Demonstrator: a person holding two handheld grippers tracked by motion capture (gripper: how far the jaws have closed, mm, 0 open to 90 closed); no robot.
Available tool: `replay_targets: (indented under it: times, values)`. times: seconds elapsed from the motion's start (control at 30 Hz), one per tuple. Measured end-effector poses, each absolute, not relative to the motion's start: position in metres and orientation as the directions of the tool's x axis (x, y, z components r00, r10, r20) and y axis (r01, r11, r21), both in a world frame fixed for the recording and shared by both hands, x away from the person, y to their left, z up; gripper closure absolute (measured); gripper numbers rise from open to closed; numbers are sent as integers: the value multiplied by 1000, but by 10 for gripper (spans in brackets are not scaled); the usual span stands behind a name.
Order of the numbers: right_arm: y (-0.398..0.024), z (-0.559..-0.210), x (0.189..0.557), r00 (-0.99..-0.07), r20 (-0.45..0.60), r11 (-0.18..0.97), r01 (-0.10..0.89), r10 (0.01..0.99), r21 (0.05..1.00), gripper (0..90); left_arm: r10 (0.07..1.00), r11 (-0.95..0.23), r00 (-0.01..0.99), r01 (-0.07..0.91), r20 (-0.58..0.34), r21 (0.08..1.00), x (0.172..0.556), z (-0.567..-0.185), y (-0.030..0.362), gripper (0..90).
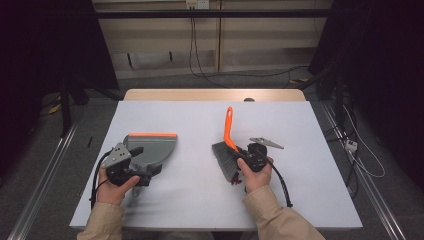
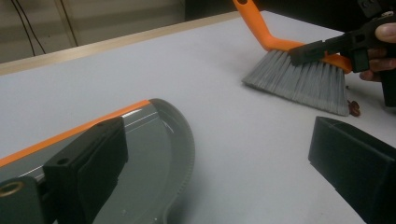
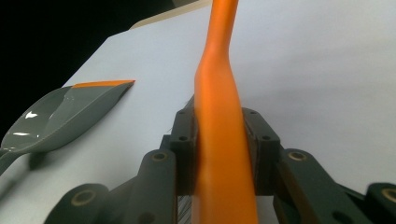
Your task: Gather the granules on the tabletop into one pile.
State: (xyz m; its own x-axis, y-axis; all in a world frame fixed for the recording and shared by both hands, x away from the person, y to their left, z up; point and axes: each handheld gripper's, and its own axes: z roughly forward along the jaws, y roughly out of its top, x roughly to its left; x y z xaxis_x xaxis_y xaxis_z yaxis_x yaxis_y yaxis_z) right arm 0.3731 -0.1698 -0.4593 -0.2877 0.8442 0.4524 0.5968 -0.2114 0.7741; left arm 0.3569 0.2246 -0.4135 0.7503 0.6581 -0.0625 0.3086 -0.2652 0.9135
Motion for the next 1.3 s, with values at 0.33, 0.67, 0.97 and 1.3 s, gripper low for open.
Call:
replay_targets:
  times: [0.33, 0.67, 0.97, 1.3]
  values:
    - [-169, -455, 376, -329, 503, -241, 591, 799, 770, 697, 655, -270, 753, 309, -62, 912, 358, -414, 223, 46]
    - [-159, -414, 395, -501, 414, -135, 502, 760, 854, 698, 659, -268, 750, 310, -62, 912, 358, -413, 226, 45]
    - [-189, -416, 418, -630, 174, 102, 378, 757, 920, 698, 662, -261, 746, 319, -72, 911, 359, -414, 226, 45]
    - [-199, -430, 437, -723, -37, 327, 266, 690, 907, 699, 667, -259, 742, 321, -71, 911, 359, -414, 228, 45]
